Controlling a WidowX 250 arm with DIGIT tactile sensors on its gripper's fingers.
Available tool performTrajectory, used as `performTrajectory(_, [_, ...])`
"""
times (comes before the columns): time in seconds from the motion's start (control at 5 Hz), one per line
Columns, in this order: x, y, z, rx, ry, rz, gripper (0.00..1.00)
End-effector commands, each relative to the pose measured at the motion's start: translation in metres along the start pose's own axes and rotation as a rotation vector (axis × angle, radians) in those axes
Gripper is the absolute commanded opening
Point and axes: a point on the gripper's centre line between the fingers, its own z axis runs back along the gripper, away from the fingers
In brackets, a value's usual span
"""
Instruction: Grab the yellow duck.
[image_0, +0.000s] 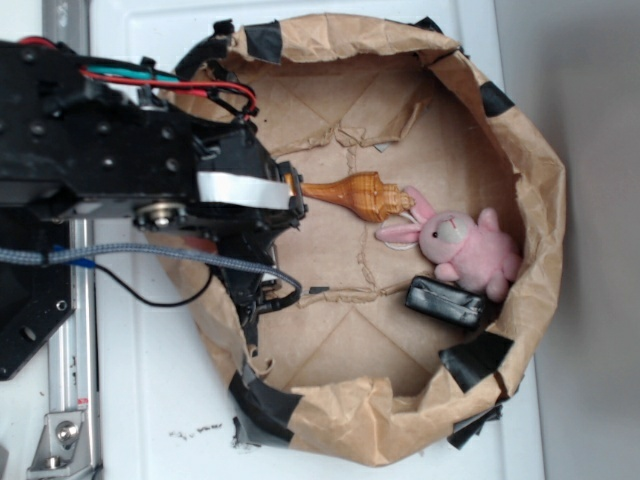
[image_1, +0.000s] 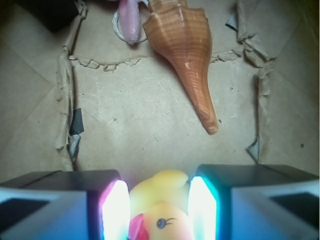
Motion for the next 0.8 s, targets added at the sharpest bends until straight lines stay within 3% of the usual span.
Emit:
performTrajectory(0.0, [0.038, 0.005, 0.058, -0.018, -0.144, 0.055, 0.0])
performTrajectory(0.2, [0.074, -0.008, 0.1, 0.03, -0.114, 0.049, 0.0])
performTrajectory(0.4, [0.085, -0.012, 0.111, 0.067, -0.079, 0.046, 0.0])
performTrajectory(0.6, [0.079, -0.013, 0.113, 0.059, -0.012, 0.049, 0.0])
